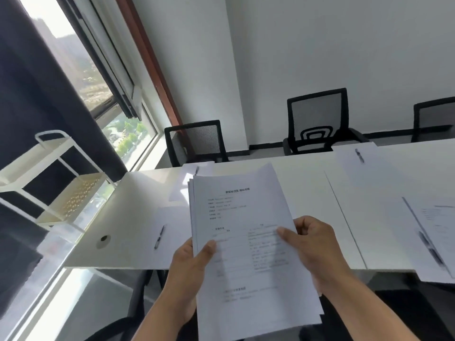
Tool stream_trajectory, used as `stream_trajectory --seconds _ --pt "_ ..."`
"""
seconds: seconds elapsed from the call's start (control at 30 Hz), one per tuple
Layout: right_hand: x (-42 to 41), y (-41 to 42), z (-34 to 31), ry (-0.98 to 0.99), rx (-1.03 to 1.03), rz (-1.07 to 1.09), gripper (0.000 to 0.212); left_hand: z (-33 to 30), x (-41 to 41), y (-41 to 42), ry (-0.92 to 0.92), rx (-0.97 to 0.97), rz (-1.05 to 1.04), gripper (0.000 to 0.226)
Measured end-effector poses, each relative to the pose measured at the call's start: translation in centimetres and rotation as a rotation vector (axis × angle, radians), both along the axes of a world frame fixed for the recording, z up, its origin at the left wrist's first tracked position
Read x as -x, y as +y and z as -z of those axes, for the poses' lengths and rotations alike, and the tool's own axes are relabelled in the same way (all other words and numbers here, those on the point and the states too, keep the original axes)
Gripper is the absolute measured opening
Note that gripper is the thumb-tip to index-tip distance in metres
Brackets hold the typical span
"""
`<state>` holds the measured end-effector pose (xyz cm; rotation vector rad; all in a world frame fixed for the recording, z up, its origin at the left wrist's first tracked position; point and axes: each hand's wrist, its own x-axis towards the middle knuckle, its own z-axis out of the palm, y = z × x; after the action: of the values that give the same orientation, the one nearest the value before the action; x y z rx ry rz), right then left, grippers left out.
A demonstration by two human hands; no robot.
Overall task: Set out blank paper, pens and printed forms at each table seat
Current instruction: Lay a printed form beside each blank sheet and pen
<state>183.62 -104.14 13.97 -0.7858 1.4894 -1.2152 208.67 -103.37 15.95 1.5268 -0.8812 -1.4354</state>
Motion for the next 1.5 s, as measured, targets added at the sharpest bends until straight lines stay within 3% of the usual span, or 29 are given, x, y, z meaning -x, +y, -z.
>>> stream_trajectory --seconds 0.27,0.53,0.73,0.83,0.9,1.13,1.3,1.5 --pt "1.3 -7.5 5.0 0.020 -0.158 -0.020 0.015 5.8 0.6 -8.0 0.066 -0.142 0.048 0.026" --pt "1.5 -10.6 9.8 -0.021 -0.290 0.034 0.023 12.2 0.1 -12.9 0.095 -0.236 0.125 0.030" --pt "1.3 -11.7 14.1 0.021 -0.350 0.101 0.017 17.5 0.4 -15.3 0.137 -0.296 0.172 0.030" --pt "1.2 -11.8 15.7 0.032 -0.369 0.121 0.027 19.1 0.3 -15.5 0.149 -0.332 0.183 0.029" --pt "1.1 -11.8 16.6 0.011 -0.391 0.134 0.034 20.0 0.1 -15.7 0.148 -0.359 0.196 0.031" --pt "2.3 -11.2 18.1 0.016 -0.459 0.155 0.020 21.3 0.9 -16.5 0.158 -0.393 0.246 0.033" --pt "3.4 -11.2 18.9 0.040 -0.460 0.178 0.027 22.0 1.9 -16.6 0.144 -0.399 0.238 0.031" --pt "4.7 -11.3 19.8 0.002 -0.444 0.214 0.017 22.6 2.8 -16.8 0.153 -0.424 0.200 0.030"
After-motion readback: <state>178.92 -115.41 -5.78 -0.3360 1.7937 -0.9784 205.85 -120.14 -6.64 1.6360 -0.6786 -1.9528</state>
